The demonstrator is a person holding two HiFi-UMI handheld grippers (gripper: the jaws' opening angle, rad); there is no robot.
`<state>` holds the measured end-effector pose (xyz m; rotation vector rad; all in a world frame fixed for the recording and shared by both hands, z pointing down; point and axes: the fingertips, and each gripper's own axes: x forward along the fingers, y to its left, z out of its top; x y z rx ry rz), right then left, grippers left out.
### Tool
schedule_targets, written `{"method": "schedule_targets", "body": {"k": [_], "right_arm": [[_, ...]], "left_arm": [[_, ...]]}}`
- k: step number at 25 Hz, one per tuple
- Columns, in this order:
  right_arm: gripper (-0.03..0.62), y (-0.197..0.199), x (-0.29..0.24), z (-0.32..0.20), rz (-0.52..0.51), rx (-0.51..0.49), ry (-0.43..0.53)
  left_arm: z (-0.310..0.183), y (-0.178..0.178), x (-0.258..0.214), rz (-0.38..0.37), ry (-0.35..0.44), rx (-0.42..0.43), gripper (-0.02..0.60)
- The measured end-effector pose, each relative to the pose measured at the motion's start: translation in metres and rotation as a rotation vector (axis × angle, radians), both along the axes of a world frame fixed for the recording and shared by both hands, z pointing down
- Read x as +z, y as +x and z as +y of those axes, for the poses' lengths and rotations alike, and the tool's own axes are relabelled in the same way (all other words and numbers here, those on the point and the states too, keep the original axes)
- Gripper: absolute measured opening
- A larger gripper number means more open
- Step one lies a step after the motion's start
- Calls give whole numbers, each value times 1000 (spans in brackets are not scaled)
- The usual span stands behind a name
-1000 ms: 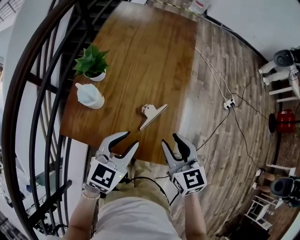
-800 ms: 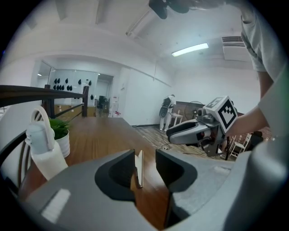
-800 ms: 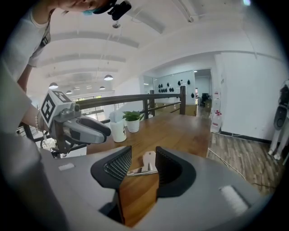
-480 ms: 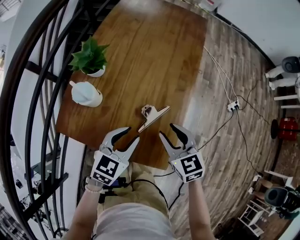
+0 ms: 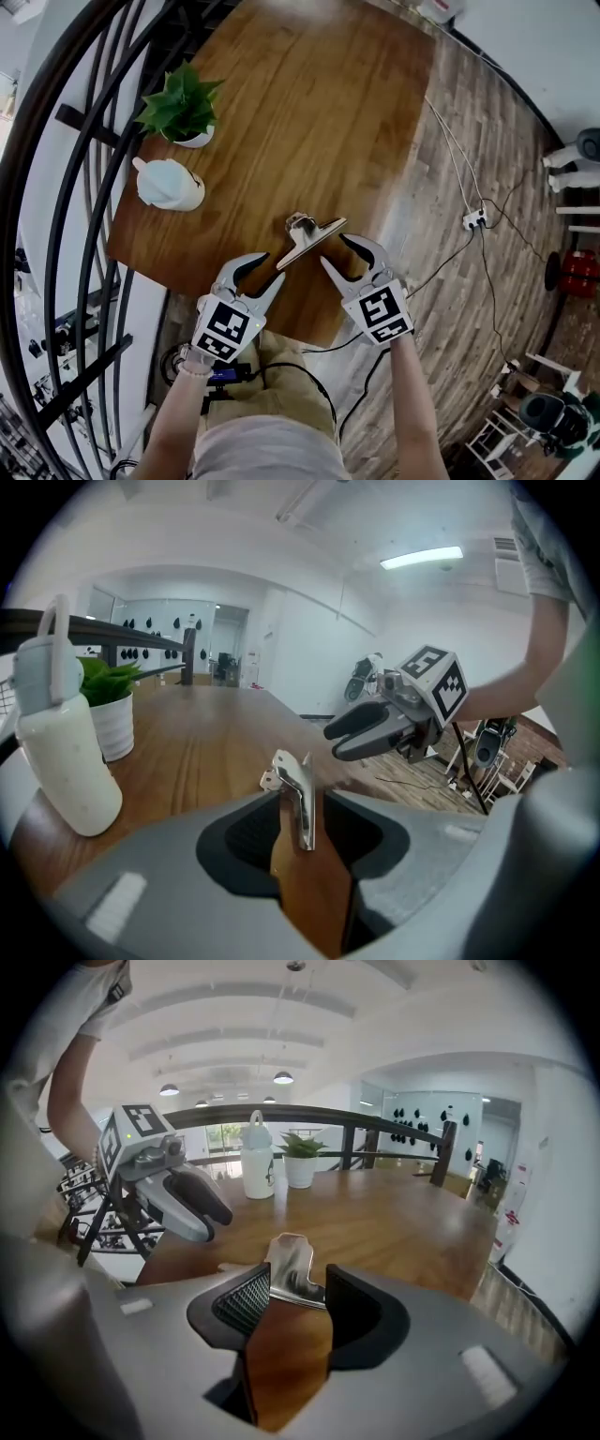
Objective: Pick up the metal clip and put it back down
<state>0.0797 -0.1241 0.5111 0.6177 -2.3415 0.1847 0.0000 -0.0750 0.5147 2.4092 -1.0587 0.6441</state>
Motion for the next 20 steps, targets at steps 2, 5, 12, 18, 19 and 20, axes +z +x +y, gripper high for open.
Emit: {"method": "schedule_targets", "body": {"k": [2,5,12,18,19,20], "right_arm": [[196,-1,6,-4,26,-44,3],[199,-1,16,-12,74,-115,12],[202,-5,33,-22,185,-299,42],[206,-6,44,-22,264,-458,10],[207,-7,46,-22,270,-474,1],[207,-7,49,-23,277,-487,-5]], "left_arm": [[0,0,8,0,-22,-16,140],[2,-1,20,-16,-50,-31,140],[1,3,34,-41,-81,-42,140],[-1,3,38,-42,-90,-54,140],[-2,4,40,-42,-92,-54,140],[-2,5,41,-44,-94,-51,140]]}}
